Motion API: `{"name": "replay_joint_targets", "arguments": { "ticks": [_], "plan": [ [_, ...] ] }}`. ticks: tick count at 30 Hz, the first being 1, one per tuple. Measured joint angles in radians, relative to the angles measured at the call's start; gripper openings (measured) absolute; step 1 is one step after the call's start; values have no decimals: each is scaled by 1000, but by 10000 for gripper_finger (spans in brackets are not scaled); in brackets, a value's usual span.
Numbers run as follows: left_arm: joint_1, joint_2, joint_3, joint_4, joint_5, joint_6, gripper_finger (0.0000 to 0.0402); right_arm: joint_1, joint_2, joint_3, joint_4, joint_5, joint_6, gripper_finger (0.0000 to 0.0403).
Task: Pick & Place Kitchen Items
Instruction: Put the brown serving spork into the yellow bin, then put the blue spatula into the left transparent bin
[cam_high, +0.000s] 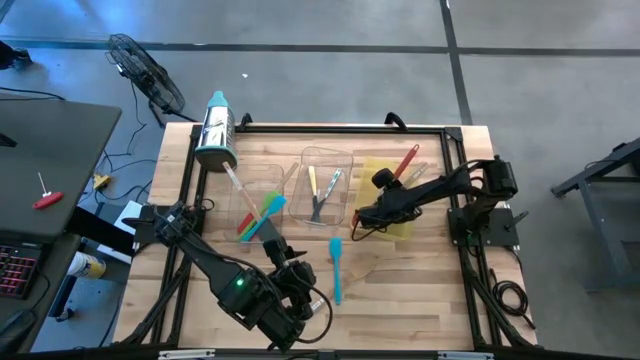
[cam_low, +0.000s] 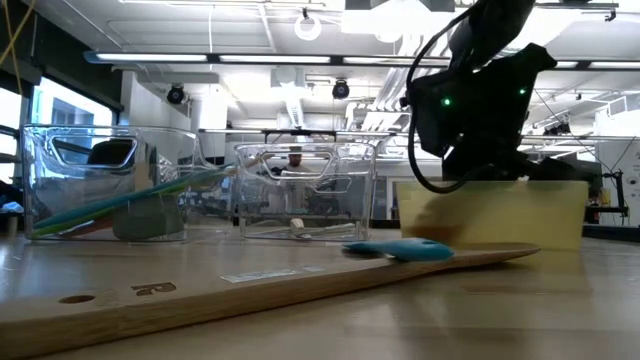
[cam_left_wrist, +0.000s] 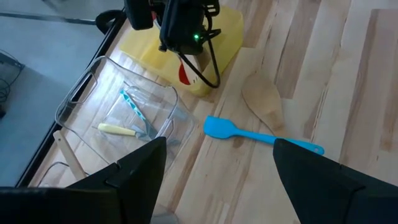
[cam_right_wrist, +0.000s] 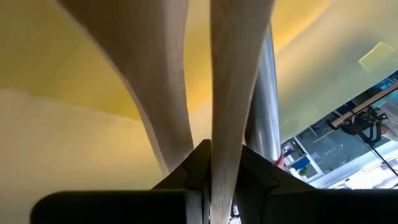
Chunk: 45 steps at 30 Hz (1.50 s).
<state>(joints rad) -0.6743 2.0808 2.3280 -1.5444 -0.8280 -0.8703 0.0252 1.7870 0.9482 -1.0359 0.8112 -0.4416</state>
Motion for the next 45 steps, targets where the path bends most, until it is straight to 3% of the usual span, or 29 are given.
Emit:
{"name": "replay_joint_targets", "arguments": {
  "ticks": [7,19,25,37,45],
  "plan": [
    [0,0,0,0,0,1,290,2,1,-1,2,-8,29,62],
    [0,0,0,0,0,1,290,72,2,-2,-1,-1,56,177],
    [0,0,0,0,0,1,290,126,2,-2,-33,16,59,216],
    [0,0,0,0,7,-3,290,203,2,14,-165,77,148,226],
    [0,0,0,0,8,-3,290,283,2,87,-230,-7,219,226]
  ]
}}
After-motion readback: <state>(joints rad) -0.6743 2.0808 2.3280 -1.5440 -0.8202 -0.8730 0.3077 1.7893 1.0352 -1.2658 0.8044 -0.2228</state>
